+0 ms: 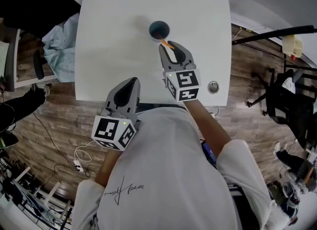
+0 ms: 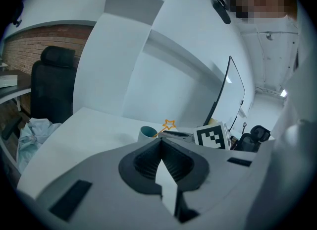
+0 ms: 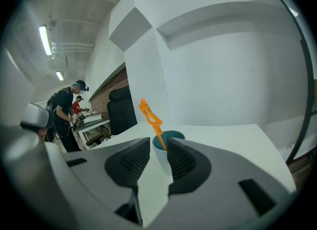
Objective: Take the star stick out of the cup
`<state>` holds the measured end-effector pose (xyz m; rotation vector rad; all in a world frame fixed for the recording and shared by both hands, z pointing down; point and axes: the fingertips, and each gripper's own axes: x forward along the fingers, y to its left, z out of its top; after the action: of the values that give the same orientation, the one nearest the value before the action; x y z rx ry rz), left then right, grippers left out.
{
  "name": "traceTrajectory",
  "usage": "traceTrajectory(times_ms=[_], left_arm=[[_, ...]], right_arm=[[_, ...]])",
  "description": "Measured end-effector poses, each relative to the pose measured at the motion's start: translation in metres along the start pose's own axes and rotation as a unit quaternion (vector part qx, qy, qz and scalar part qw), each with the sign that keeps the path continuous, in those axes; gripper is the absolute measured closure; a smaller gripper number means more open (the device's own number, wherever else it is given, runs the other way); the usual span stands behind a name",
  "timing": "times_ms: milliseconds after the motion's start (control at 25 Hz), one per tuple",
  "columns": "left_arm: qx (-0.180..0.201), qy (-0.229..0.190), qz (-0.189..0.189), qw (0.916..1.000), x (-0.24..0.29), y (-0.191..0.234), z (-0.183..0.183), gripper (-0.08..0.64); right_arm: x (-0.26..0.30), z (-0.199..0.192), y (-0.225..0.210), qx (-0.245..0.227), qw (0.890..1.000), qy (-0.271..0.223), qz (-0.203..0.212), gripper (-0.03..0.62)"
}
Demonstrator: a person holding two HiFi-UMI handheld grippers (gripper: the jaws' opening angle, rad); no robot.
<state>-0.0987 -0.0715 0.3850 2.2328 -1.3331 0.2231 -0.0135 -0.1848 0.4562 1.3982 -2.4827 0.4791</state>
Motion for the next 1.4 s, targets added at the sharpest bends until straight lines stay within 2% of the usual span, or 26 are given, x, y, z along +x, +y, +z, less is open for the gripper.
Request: traceTrajectory(times_ms=[600,760,1400], left_arm=[[-0.004,0.001,0.007,1.0,-0.004,0.007,-0.001,0.555],[-0.007,0.002,0.006,1.0,-0.004,0.007,0.001,0.555],[-0.008,0.005,0.007,0.9999,0.0,0.01,0.002,0.555]], right_arm=[[0.01,0.003,0.003,0.011,1.0,-0.007,-0.007,0.492],[0.013,0.004,0.001,0.009,1.0,-0.006,-0.015,0.525],[0.016,0.001,-0.005,0.004,1.0,-0.004,-0.028,0.552]])
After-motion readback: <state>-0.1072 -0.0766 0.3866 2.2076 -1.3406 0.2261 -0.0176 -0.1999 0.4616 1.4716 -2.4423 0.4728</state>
